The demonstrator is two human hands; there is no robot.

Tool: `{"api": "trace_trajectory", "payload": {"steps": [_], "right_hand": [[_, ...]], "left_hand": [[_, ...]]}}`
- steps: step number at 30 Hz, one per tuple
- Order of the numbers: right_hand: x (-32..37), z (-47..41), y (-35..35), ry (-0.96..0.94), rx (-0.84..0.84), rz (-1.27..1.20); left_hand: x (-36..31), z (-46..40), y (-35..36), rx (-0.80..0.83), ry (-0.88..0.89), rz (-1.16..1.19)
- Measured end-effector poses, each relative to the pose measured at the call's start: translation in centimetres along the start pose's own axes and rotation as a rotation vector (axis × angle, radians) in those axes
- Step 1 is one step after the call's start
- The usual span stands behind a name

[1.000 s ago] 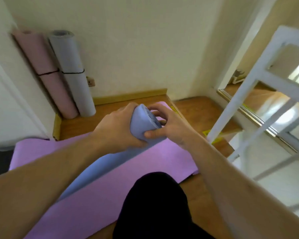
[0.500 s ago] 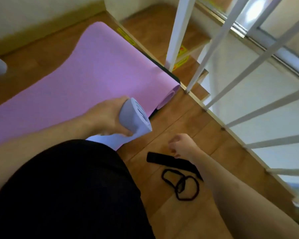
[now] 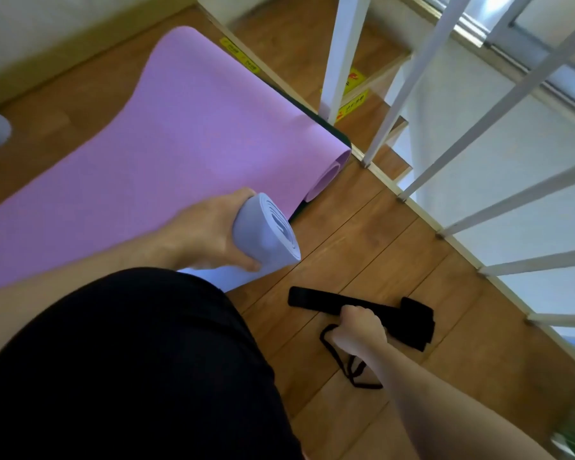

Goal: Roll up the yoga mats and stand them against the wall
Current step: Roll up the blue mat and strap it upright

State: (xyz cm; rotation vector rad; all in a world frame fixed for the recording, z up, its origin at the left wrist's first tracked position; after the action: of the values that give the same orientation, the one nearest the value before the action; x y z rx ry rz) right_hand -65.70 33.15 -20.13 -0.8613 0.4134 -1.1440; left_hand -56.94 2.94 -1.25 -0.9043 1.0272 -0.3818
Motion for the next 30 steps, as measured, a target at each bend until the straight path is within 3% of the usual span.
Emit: {"api": "trace_trajectory", "payload": {"steps": [4,6,8,12,17,22,30], "right_hand": [[1.6,0.6,-5.3,0.115,0.115,-0.528],[3.8,1.6,-9.7,0.137,0.186,-0.911],[7.0,3.3,-15.0,0.087,0.234,-1.199],[16.1,8.9,-26.1,-0.139,0.298,-1.466],[28.7,19.9,-34.2,-0.564,0.495,-1.306],[38.7,29.9,-35.2,-0.827,0.319,-1.060],[47.1,37.3,-30.2,-1.032,0.053,-0.736]], "left_hand": [[-0.8,1.4,-2.8,-0.049,0.003,0.044],[-0.9,2.6,-5.0,-0.103,-0.015,0.046],[-0.7,4.3,-7.9,-0.201,-0.043,0.061],[-0.4,9.1,-15.4,-0.442,-0.077,0.115],[0.5,18.3,-25.6,-0.730,-0.086,0.214],[4.0,29.2,-31.4,-0.987,-0.149,0.312],[9.3,40.2,-32.0,-1.234,-0.269,0.424]]}}
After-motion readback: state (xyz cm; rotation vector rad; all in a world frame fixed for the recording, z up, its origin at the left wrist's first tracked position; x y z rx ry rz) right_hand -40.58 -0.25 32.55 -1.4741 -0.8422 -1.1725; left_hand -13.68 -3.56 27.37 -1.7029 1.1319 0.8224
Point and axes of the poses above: each hand's wrist, its own z-axis away from the middle knuckle, its own y-axis out of the palm, x = y × z, the point moved 4 cm from there along -z, towards the middle knuckle, and after that the axes turned 14 degrees about -x, right-handed, at the moved point
